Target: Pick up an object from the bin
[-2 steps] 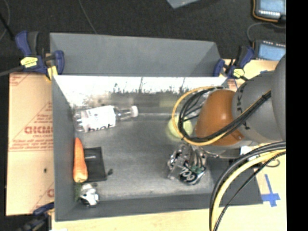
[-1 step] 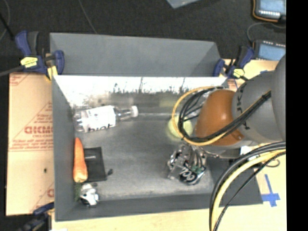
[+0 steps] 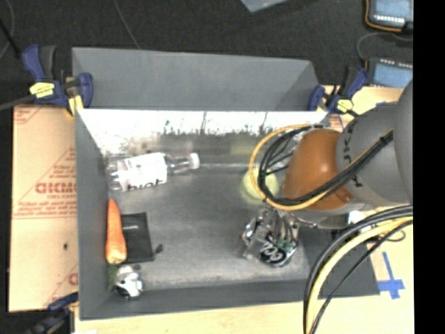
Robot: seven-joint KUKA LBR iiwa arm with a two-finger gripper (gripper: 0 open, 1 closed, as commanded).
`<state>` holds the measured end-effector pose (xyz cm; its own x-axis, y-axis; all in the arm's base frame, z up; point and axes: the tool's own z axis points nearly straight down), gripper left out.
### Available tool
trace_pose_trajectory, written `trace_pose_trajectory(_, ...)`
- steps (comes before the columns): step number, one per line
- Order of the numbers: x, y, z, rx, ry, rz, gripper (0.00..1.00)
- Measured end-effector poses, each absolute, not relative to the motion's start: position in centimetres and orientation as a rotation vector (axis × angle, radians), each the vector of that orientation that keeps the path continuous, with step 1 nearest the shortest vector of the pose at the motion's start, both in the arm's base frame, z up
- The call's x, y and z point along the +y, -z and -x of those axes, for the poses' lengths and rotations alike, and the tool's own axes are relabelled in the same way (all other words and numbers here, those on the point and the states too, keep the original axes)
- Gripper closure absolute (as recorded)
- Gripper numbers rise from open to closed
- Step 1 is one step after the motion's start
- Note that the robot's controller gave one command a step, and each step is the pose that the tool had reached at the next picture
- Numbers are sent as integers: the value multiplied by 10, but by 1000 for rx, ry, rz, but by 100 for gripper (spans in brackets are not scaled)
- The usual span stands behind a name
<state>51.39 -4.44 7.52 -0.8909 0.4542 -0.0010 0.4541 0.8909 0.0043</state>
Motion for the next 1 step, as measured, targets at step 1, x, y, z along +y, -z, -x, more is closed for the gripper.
trace_pose_trajectory(1, -45, -85, -512, 3058, -5, -735, 100)
